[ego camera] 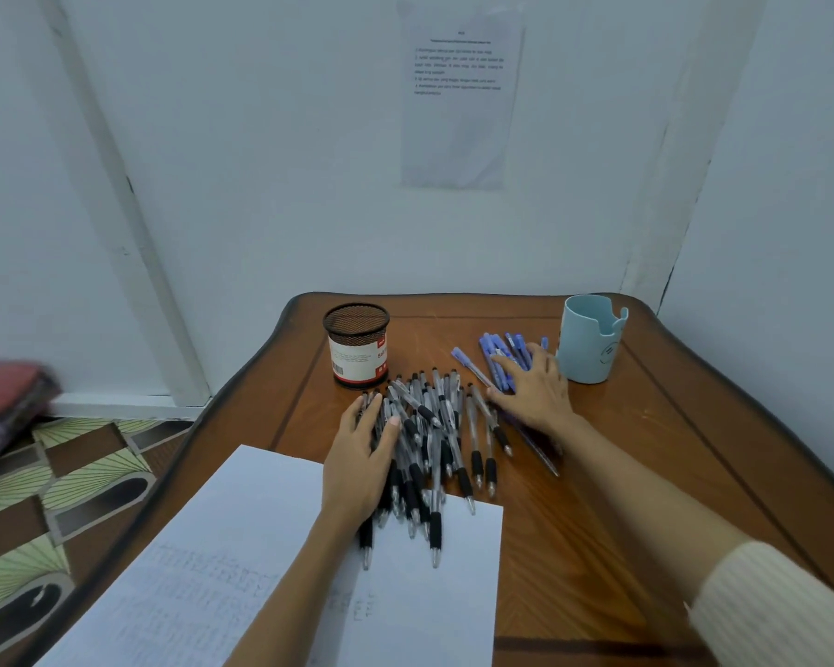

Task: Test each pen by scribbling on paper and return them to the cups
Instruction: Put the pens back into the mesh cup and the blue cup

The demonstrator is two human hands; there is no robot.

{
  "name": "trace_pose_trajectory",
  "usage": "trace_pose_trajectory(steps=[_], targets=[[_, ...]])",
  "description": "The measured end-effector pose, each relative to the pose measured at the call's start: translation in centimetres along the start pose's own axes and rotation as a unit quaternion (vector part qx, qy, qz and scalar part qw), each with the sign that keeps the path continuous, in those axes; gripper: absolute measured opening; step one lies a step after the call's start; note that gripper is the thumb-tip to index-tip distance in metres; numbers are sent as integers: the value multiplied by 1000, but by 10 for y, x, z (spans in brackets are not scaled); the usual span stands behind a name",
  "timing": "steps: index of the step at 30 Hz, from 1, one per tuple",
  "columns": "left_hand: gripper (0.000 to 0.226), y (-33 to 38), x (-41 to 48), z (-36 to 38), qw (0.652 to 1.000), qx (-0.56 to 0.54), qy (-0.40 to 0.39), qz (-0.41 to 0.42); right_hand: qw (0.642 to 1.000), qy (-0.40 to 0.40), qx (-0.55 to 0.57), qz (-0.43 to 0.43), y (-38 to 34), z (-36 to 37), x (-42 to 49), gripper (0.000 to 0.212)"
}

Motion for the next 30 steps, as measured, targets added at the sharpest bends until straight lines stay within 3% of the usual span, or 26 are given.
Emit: trace_pose_trajectory(steps=[4,9,14,19,30], targets=[[50,0,0,0,1000,-7,2,-1,998,-42,33,26,14,4,18,56],[49,1,0,0,1000,-2,3,-4,999,17,46,-19,12,16,15,42],[49,2,-1,-1,1000,2,0,-6,998,22,60,8,4,18,11,53],[49,3,0,-1,1000,7,1,-7,999,-11,44,23,10,16,14,45],[49,2,-1,-1,1000,4,-2,-8,996,-85,16,-12,13,5,8,61]])
Point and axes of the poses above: each hand's wrist, its own x-axis towards the middle knuckle, its own z-axis out of the palm, y = z × x, the point moved 2 cm from there along x, towards the middle knuckle, and after that the axes turned 14 degrees about x, right-handed, at the moved point
